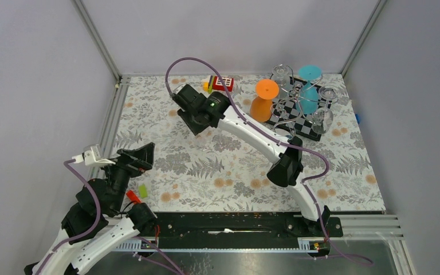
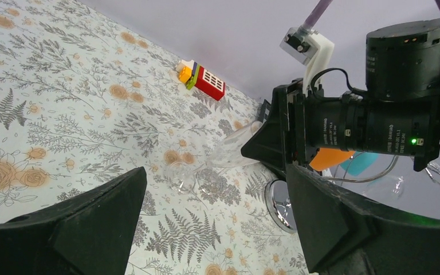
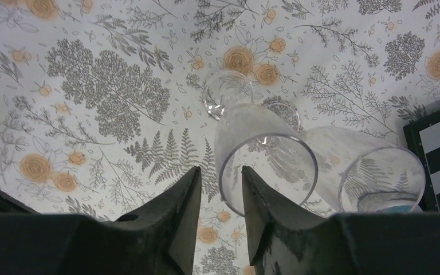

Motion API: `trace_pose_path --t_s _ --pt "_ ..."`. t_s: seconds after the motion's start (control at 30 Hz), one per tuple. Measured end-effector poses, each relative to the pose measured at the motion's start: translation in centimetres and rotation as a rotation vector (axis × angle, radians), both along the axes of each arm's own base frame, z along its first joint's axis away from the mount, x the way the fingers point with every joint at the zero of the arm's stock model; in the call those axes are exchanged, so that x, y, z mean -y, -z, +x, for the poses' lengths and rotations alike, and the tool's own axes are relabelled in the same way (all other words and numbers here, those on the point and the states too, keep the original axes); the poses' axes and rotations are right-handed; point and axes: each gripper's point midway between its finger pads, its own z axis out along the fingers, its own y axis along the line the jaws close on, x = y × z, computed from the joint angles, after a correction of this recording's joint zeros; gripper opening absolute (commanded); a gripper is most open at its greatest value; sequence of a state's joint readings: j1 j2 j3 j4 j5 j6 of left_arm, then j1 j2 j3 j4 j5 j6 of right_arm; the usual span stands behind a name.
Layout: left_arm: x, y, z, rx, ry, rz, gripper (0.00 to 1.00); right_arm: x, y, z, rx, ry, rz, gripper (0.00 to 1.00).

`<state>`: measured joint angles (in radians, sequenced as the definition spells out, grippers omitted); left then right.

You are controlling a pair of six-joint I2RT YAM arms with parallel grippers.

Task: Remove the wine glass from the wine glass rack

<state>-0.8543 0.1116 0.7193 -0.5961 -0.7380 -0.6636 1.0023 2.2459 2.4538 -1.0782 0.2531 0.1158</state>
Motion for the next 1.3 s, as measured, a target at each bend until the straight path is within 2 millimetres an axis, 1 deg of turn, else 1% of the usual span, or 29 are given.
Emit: trace_pose_path --t_s 0.23,0.4,0.53,0.67,0.73,0.8,0.87,0.97,1.07,1.13,1.17,1.2,1.23,1.3 --pt "0.3 0.2 0.3 -0.013 0.001 0.016 0.99 -0.7 -0.7 0.8 0.014 0.028 0.059 0.54" --pt "0.4 0.1 0.3 -0.011 0.002 0.013 0.99 -0.8 -2.5 0.9 0.027 0.046 0.112 0.57" --pt "0.8 0.3 0.4 -0.019 0.012 0.018 0.99 -0.1 -5.4 0.8 0.052 0.066 0.172 0.60" --pt "1.6 0.3 0.6 -0.026 0.038 0.026 0.99 1.2 -9.6 0.3 0.092 0.082 0.256 0.60" --pt "2.4 0.0 0.7 -0.027 0.067 0.032 0.99 2.4 -12.3 -0.4 0.117 0.091 0.309 0.57" --pt "3.5 -0.4 0.9 -0.026 0.111 0.044 0.99 4.0 -14.5 -1.5 0.136 0.100 0.351 0.52" --pt "5.2 -1.4 1.0 -0.019 0.180 0.062 0.99 6.1 -16.3 -2.8 0.153 0.110 0.383 0.47" --pt "8.3 -3.7 1.2 0.005 0.295 0.073 0.99 10.1 -18.4 -5.1 0.185 0.137 0.429 0.45" --pt "12.1 -6.1 1.7 0.034 0.419 0.059 0.98 13.8 -19.6 -7.1 0.225 0.166 0.477 0.41" --pt "15.0 -7.1 2.4 0.041 0.501 0.051 0.98 16.5 -20.3 -8.3 0.255 0.190 0.520 0.38" --pt "16.3 -7.3 2.9 0.040 0.533 0.047 0.97 17.4 -20.6 -8.7 0.270 0.199 0.539 0.34" --pt "17.9 -7.6 3.5 0.037 0.578 0.037 0.96 18.4 -21.1 -9.1 0.290 0.211 0.564 0.27" --pt "19.0 -7.9 4.0 0.037 0.610 0.026 0.96 19.1 -21.4 -9.3 0.306 0.218 0.584 0.24" --pt "21.8 -8.6 5.5 0.032 0.694 -0.003 0.96 20.4 -22.0 -9.9 0.342 0.224 0.625 0.23"
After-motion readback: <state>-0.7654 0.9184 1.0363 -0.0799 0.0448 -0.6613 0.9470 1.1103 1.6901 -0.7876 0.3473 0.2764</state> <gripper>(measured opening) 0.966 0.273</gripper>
